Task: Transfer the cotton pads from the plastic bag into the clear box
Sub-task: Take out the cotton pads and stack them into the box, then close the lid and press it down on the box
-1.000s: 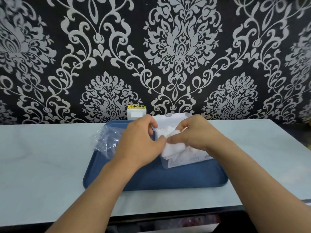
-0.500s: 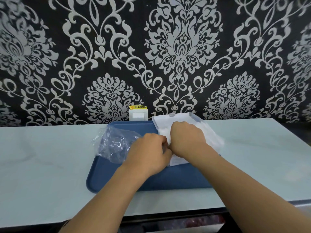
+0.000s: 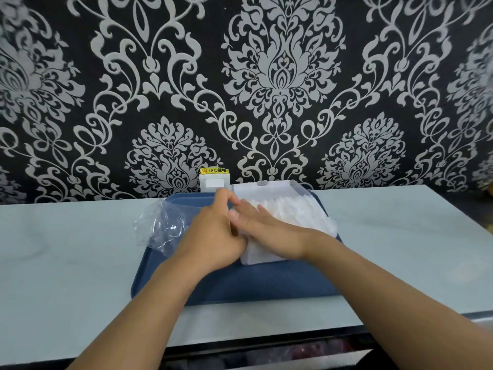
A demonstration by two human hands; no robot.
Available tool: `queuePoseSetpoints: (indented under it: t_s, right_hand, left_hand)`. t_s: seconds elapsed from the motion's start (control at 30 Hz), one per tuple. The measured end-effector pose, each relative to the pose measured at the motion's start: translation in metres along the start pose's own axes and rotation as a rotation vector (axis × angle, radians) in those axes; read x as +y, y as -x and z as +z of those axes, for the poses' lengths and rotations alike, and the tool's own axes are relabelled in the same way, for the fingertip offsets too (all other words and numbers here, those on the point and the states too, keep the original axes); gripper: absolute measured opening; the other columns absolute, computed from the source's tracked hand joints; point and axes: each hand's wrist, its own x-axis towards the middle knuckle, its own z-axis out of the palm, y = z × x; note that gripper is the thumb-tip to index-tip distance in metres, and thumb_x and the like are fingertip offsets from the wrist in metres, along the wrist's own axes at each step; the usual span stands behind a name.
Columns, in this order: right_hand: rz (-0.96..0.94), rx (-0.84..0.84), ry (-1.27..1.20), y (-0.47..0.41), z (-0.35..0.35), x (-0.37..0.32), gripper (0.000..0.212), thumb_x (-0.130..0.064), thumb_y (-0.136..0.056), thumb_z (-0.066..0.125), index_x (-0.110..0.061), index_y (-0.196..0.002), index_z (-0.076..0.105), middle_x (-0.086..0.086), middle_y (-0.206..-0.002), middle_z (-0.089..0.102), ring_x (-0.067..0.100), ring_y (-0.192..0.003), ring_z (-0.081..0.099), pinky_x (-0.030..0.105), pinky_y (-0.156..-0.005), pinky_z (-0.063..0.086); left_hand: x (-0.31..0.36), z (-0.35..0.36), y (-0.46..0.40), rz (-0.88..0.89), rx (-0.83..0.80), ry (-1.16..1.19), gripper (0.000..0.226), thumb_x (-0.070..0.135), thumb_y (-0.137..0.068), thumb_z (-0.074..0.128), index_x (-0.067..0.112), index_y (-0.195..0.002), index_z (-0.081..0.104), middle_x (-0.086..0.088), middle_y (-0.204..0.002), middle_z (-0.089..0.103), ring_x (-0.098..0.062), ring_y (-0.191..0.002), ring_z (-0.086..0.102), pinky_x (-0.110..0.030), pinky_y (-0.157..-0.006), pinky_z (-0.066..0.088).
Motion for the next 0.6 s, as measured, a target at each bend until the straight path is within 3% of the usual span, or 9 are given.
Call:
queuePoseSetpoints:
  t_s: [0.07,0.13,0.2,0.23,0.27,0.33,0.4,0.43,0.6]
  right_hand:
    - [-0.004,0.154,-0.266,0.009,-0.011,-0.006,0.051,-0.047,-0.106,0.027,-0.034,-0.155,0.026,-0.020,-0.157,0.029,-0.010,-0.142,0.023,-0.001,-0.109,0.010]
    - [-0.049,0.506,-0.148,0.018,-0.024,0.007,0.048,-0.051,-0.105,0.031,-0.033,-0.147,0.046,-0.018,-0.149,0.047,-0.005,-0.135,0.041,0.014,-0.112,0.026]
    - [-0.003,0.757,0.224,0.021,-0.040,0.036,0.046,-0.058,-0.103,0.027,-0.035,-0.127,0.058,-0.018,-0.134,0.058,0.005,-0.128,0.049,0.031,-0.106,0.039]
    - [0.100,0.722,0.361,0.021,-0.044,0.050,0.057,-0.064,-0.100,0.020,-0.034,-0.136,0.051,-0.015,-0.145,0.049,0.013,-0.141,0.039,0.039,-0.114,0.034]
    - [0.219,0.616,0.438,0.021,-0.044,0.061,0.071,-0.070,-0.096,0.013,-0.031,-0.151,0.035,-0.010,-0.160,0.030,0.019,-0.153,0.018,0.045,-0.122,0.021]
    - [0.388,0.394,0.506,0.012,-0.033,0.074,0.084,-0.073,-0.093,0.006,-0.024,-0.161,0.002,-0.003,-0.169,-0.003,0.020,-0.155,-0.011,0.047,-0.126,-0.001]
    - [0.406,0.348,0.568,0.001,-0.017,0.071,0.081,-0.067,-0.097,0.006,-0.018,-0.160,-0.008,0.003,-0.168,-0.012,0.021,-0.154,-0.016,0.047,-0.125,-0.006]
    - [0.392,0.364,0.585,-0.004,-0.011,0.069,0.078,-0.063,-0.099,0.007,-0.015,-0.160,-0.009,0.006,-0.168,-0.013,0.022,-0.154,-0.016,0.045,-0.125,-0.006]
    - [0.310,0.250,0.355,-0.003,-0.019,0.053,0.064,-0.046,-0.107,0.019,-0.017,-0.161,-0.002,0.004,-0.169,-0.007,0.020,-0.154,-0.016,0.039,-0.123,-0.008]
  left_hand:
    - [-0.002,-0.002,0.000,-0.028,-0.020,-0.043,0.046,0.025,-0.072,0.063,0.037,-0.106,0.035,0.004,-0.075,0.066,-0.019,-0.071,0.064,-0.044,-0.064,0.056]
    - [0.000,-0.002,-0.001,-0.048,0.013,-0.093,0.047,0.033,-0.073,0.065,0.034,-0.112,0.040,0.007,-0.080,0.067,-0.019,-0.076,0.065,-0.044,-0.070,0.057]
    - [0.009,-0.002,-0.003,-0.012,0.185,-0.168,0.042,0.038,-0.080,0.059,0.026,-0.119,0.050,0.007,-0.093,0.065,-0.020,-0.090,0.061,-0.039,-0.077,0.054]
    - [0.013,0.000,-0.004,0.047,0.276,-0.238,0.043,0.041,-0.085,0.052,0.022,-0.123,0.054,0.004,-0.105,0.062,-0.021,-0.100,0.056,-0.038,-0.082,0.050]
    - [0.019,0.003,-0.005,0.110,0.311,-0.312,0.050,0.045,-0.089,0.042,0.018,-0.130,0.054,0.000,-0.120,0.059,-0.023,-0.113,0.051,-0.039,-0.091,0.047]
    - [0.026,0.015,-0.009,0.159,0.162,-0.409,0.064,0.050,-0.099,0.024,0.016,-0.151,0.039,-0.008,-0.157,0.037,-0.027,-0.146,0.028,-0.040,-0.117,0.029]
    - [0.022,0.035,-0.011,0.113,-0.097,-0.432,0.065,0.049,-0.106,0.013,0.015,-0.161,0.012,-0.009,-0.171,0.001,-0.021,-0.157,-0.005,-0.039,-0.128,0.004]
    - [0.020,0.041,-0.011,0.091,-0.171,-0.430,0.064,0.047,-0.107,0.010,0.015,-0.162,0.005,-0.008,-0.171,-0.007,-0.020,-0.156,-0.013,-0.039,-0.128,-0.002]
    - [0.018,0.033,-0.015,0.076,-0.272,-0.382,0.059,0.042,-0.108,0.009,0.019,-0.161,-0.004,-0.002,-0.169,-0.017,-0.014,-0.154,-0.020,-0.035,-0.124,-0.010]
